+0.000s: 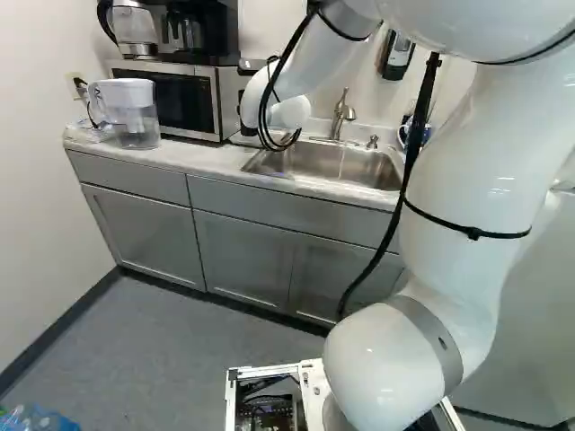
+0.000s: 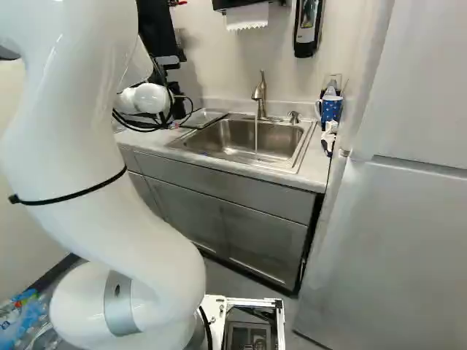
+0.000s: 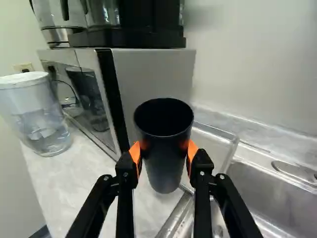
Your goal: Rinse the cup and place it in the tray
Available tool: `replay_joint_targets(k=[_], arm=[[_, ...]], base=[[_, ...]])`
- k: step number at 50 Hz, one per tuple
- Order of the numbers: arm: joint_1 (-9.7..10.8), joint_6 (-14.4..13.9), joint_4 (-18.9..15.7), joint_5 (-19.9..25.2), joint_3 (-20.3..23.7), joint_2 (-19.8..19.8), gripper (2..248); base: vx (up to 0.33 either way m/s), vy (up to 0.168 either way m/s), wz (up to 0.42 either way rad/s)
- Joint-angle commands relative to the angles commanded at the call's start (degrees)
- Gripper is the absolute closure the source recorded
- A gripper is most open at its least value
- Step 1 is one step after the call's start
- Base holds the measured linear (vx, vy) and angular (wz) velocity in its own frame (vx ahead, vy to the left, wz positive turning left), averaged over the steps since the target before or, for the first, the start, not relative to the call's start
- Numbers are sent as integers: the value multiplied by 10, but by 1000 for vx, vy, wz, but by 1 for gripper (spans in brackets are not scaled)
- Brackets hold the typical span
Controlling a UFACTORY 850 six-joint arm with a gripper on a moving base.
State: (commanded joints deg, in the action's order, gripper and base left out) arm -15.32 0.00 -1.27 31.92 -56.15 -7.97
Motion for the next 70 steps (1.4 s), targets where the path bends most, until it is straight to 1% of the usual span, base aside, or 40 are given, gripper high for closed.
replay_joint_targets(k=[24, 70], arm=[[39, 0, 0, 0, 1, 1, 139], [111, 0, 0, 0, 21, 19, 139]], base=[[0, 0, 0], [0, 0, 0]])
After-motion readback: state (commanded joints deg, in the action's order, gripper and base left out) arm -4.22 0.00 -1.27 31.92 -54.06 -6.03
